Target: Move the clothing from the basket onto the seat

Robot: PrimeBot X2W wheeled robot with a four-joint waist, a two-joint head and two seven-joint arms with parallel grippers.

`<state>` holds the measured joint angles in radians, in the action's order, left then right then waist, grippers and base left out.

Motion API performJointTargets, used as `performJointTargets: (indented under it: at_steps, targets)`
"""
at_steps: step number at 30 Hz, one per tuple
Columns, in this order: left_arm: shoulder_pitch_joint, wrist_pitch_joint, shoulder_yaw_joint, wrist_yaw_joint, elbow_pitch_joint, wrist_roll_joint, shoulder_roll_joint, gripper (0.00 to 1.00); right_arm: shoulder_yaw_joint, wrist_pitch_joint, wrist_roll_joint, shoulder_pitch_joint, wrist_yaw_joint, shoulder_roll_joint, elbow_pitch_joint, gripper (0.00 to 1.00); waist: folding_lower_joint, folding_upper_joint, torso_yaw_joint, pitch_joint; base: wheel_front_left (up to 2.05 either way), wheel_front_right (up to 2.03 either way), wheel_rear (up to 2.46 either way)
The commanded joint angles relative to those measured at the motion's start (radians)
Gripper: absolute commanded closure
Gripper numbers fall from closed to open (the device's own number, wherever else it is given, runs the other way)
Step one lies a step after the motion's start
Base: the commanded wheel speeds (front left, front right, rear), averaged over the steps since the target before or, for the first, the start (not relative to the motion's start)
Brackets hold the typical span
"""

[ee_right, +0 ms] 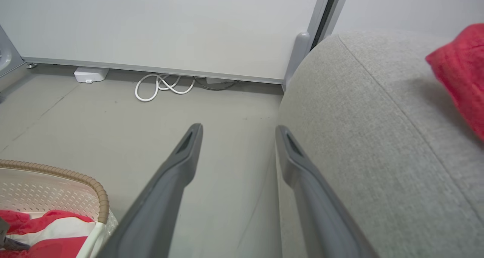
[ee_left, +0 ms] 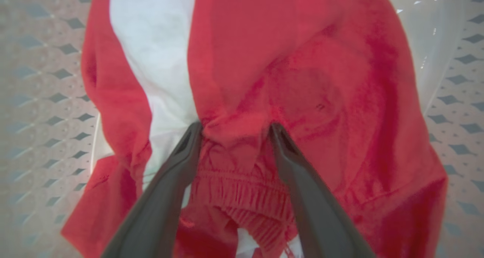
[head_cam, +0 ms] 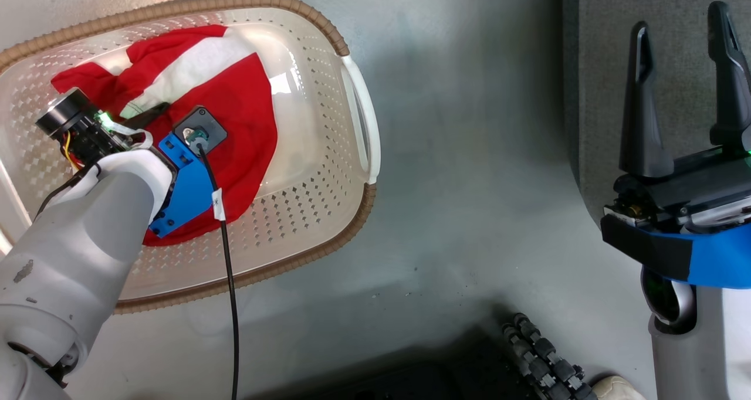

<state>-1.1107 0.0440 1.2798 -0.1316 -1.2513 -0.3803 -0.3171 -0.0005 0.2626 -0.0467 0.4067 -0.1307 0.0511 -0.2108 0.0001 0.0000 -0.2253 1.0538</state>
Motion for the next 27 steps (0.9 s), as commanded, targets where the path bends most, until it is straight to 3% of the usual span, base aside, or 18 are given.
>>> performJointTargets:
  at_steps: [1, 14, 27]
  targets:
    - [-0.002, -0.011, 0.003, 0.002, -0.006, 0.008, 0.003, 1.00, 0.000, 0.004, -0.005, 0.001, 0.000, -0.002, -0.005, 0.00, -0.0001, 0.0000, -0.002, -0.002, 0.00, 0.00, 0.00]
    - [0.002, 0.060, 0.003, 0.002, 0.019, -0.026, 0.047, 1.00, -0.003, 0.003, 0.003, 0.028, 0.000, -0.001, 0.019, 0.00, -0.0001, 0.0000, 0.029, -0.056, 0.00, 0.00, 0.00]
    - [0.058, 0.215, -0.029, 0.002, 0.069, -0.154, 0.110, 1.00, 0.004, 0.004, 0.028, 0.021, 0.000, -0.001, 0.066, 0.00, -0.0001, 0.0000, 0.107, -0.273, 0.00, 0.00, 0.00]
